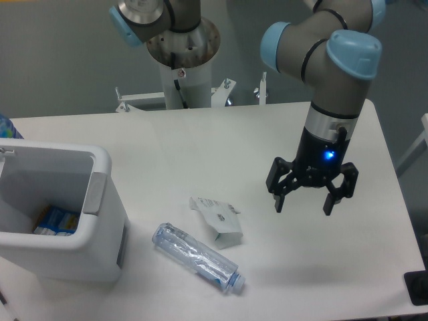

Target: Open the trash can

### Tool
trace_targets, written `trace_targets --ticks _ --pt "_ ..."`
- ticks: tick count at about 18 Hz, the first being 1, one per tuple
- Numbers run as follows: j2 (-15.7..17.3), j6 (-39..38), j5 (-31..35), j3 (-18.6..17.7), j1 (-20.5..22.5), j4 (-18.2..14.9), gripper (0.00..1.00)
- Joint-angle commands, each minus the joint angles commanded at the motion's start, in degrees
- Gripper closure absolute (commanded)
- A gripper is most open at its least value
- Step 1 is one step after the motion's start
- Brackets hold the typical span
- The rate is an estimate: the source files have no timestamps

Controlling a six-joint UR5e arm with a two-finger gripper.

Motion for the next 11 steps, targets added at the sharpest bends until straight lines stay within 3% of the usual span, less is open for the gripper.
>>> trace_targets --ticks 4,7,11 --pt "-0.1 7.8 5.9 0.3 -1.0 -4.7 0.0" --pt "-0.3 13.6 8.5 0.0 -1.6 -5.1 0.0" --pt "-1.9 14.3 11.0 1.5 -3.0 -5.3 0.0"
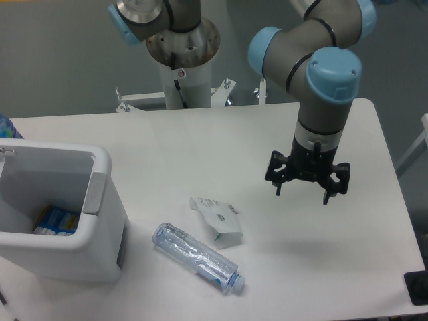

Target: Open the trash can

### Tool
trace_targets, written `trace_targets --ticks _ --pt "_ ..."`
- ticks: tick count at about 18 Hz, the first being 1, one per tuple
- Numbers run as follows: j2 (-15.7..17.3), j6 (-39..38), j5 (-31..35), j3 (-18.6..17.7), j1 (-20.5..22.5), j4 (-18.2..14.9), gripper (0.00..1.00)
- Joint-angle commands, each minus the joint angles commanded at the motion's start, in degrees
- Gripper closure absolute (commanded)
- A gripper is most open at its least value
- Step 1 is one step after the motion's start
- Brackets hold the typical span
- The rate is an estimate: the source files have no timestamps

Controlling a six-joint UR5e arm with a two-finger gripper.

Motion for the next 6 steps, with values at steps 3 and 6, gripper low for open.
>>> trace_targets --ticks 3,6 --pt "-0.5 3.8 2.8 0.3 -1.5 -0.3 0.0" --pt "-0.2 7.5 2.9 -0.3 -1.5 -0.4 0.0"
